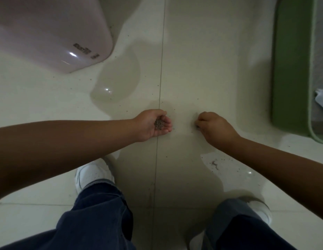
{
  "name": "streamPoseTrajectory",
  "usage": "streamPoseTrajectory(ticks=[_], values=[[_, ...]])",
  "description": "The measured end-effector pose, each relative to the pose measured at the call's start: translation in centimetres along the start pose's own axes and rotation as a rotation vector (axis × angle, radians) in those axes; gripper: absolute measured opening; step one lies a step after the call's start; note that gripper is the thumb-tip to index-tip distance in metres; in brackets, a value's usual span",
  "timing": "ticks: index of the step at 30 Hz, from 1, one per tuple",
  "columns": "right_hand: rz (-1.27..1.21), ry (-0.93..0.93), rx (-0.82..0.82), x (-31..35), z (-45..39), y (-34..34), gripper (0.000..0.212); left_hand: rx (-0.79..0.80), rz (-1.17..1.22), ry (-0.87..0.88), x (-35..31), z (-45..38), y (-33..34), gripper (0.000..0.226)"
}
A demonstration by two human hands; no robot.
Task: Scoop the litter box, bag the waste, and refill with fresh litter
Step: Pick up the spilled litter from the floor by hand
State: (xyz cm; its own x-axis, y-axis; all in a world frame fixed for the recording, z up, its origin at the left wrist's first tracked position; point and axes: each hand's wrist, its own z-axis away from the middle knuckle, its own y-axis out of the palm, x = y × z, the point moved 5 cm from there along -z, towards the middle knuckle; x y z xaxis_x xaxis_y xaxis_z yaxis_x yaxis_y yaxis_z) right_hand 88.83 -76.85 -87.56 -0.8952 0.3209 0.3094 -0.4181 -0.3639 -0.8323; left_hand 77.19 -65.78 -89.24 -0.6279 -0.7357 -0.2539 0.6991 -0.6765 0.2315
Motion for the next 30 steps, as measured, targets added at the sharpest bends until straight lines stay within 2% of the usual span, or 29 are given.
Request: streamPoseTrajectory(ticks=[2, 6, 10, 15, 17, 19, 21, 24, 27, 30], values=[[0.032, -0.055, 0.044, 0.2, -0.3, 0.2, 0.024, -0.004, 0.008, -0.001, 0.0, -0.1, -0.1, 0.040], [0.107, -0.121, 0.094, 0.7, -0.4, -0.5, 0.015, 0.003, 0.038, 0.002, -0.3, -0.1, 0.1, 0.040], [0.101, -0.138, 0.115, 1.0, -0.5, -0.7, 0.033, 0.034, 0.157, -0.004, -0.7, 0.0, 0.1, 0.046], [0.048, -0.125, 0.094, 0.3, -1.3, 0.3, 0.036, 0.172, 0.266, -0.039, -1.1, 0.0, -0.2, 0.053], [0.067, -0.106, 0.064, 1.0, -1.4, -0.4, 0.028, 0.208, 0.310, -0.051, -1.2, -0.2, -0.5, 0.064], [0.031, 0.007, 0.064, 0.8, -1.8, -0.7, 0.003, 0.230, 0.319, -0.055, -1.2, -0.4, -0.8, 0.071], [-0.156, 0.220, 0.018, 0.1, -1.6, -1.1, 0.019, 0.239, 0.302, -0.059, -1.3, -0.6, -1.1, 0.067], [-0.464, 0.382, -0.141, 0.7, -1.8, -2.6, 0.015, 0.239, 0.270, -0.056, -1.4, -0.8, -1.5, 0.055], [-0.927, 0.385, -0.125, 3.9, -2.1, -3.9, 0.016, 0.252, 0.263, -0.048, -1.4, -1.0, -1.5, 0.057], [-0.977, 0.390, -0.134, 4.4, -2.1, -4.3, 0.019, 0.283, 0.292, -0.061, -1.2, -1.3, -1.4, 0.069]])
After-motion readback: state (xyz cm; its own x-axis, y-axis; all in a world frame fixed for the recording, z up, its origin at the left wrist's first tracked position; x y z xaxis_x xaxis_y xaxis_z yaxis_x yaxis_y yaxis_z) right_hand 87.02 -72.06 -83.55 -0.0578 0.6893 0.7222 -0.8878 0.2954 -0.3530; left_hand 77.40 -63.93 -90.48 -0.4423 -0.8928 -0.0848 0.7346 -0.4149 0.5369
